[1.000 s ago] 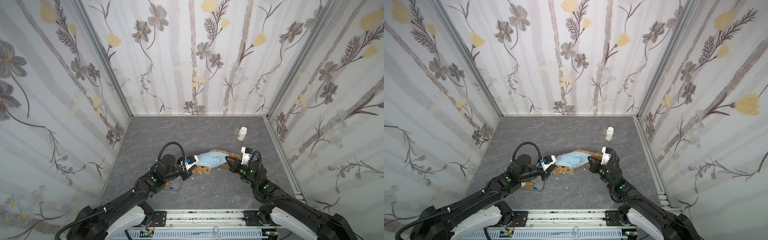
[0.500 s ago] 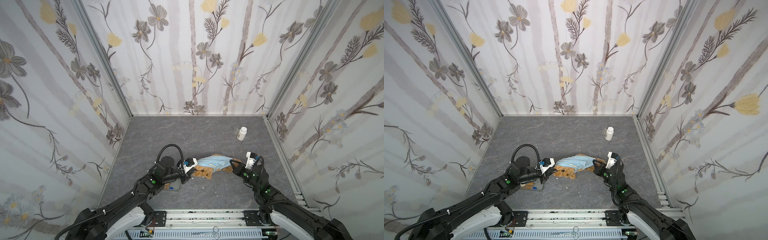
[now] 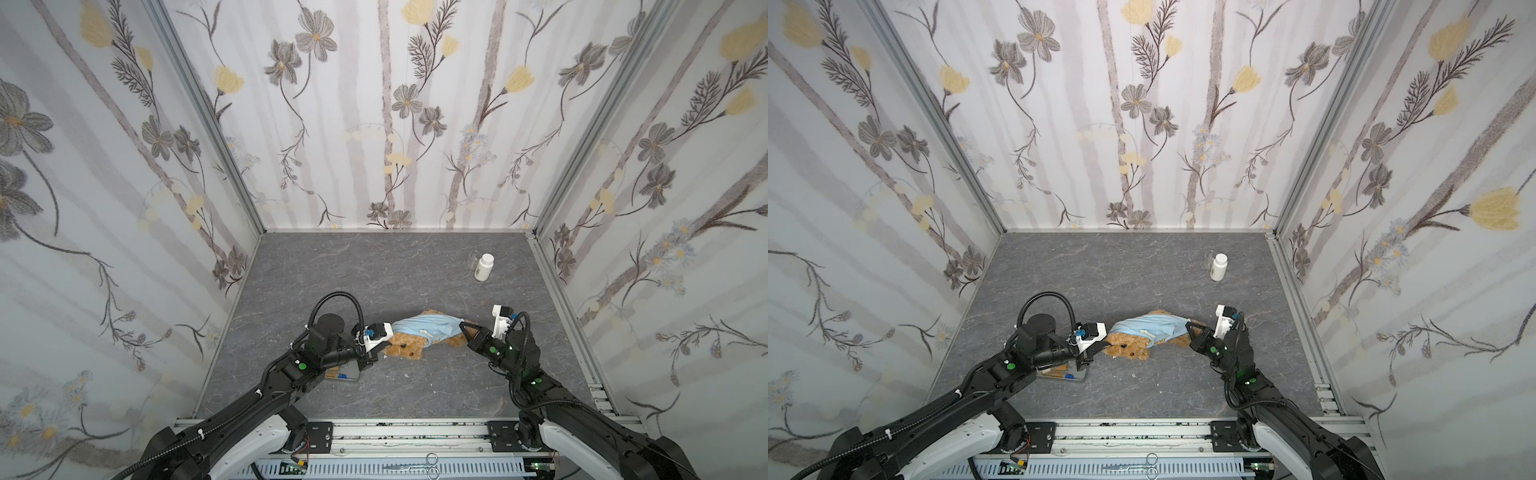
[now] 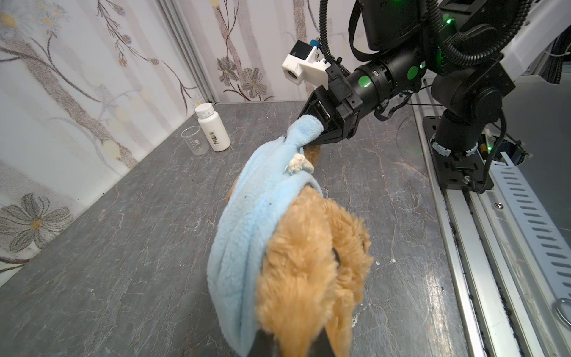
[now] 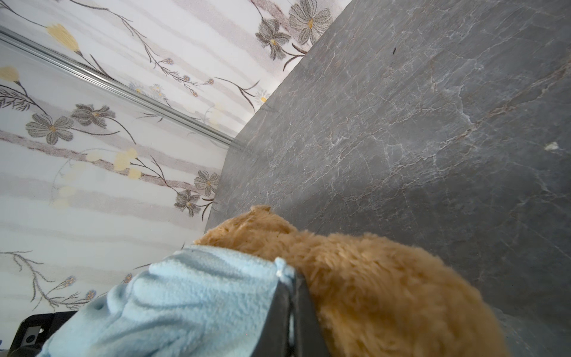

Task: Dress the teddy bear

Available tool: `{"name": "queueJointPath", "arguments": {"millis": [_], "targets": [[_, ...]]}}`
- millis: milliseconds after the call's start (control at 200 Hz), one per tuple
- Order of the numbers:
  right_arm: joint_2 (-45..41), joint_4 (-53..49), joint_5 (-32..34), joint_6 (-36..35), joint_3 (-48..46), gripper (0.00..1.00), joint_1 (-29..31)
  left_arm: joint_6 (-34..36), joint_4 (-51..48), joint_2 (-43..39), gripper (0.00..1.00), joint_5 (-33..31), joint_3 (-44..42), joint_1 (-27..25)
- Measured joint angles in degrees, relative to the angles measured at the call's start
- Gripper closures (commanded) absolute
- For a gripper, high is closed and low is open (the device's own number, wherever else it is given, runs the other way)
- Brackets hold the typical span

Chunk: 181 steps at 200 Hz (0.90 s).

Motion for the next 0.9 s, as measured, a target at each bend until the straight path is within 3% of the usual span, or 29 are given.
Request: {"name": "queueJointPath", "arguments": {"millis": [55, 145, 285, 380, 520, 644, 774, 904], "targets": [[-0.42, 0.42, -0.33, -0.26, -0.68, 1.00, -1.49, 0.92, -0.96, -0.98, 1.00, 0.44, 0.00, 0.76], [1.01, -3.85, 12.92, -0.92, -0.74, 1.00, -3.63, 1.79, -2.67, -1.60, 1.00, 0.44, 0.02, 1.68], [4.52, -5.09, 15.26, -3.50, 1.18, 1.00, -2.86, 1.16, -4.33, 0.42, 1.00, 1.31, 0.98, 1.55], [3.91, -4.83, 12.68, -8.02, 3.91, 0.78, -1.25, -4.44, -0.79, 0.85, 1.00, 0.22, 1.42, 1.99], [-2.36, -7.80, 10.60, -17.53, 9.44, 0.61, -0.70, -24.00, 4.61, 1.70, 1.00, -8.50, 2.58, 4.20], [-6.21, -10.19, 8.98, -25.66, 14.12, 0.54, 3.78, -49.13, 2.91, 4.92, 1.00, -18.93, 7.96, 8.17], [-4.44, -9.75, 7.87, -33.11, 15.76, 0.51, 12.52, -72.39, 0.37, 7.32, 1.00, -19.96, 9.84, 11.13], [4.76, -3.43, 4.63, -36.26, 15.45, 0.52, 19.76, -89.29, -0.61, 7.21, 1.00, -17.77, 9.77, 11.34]]}}
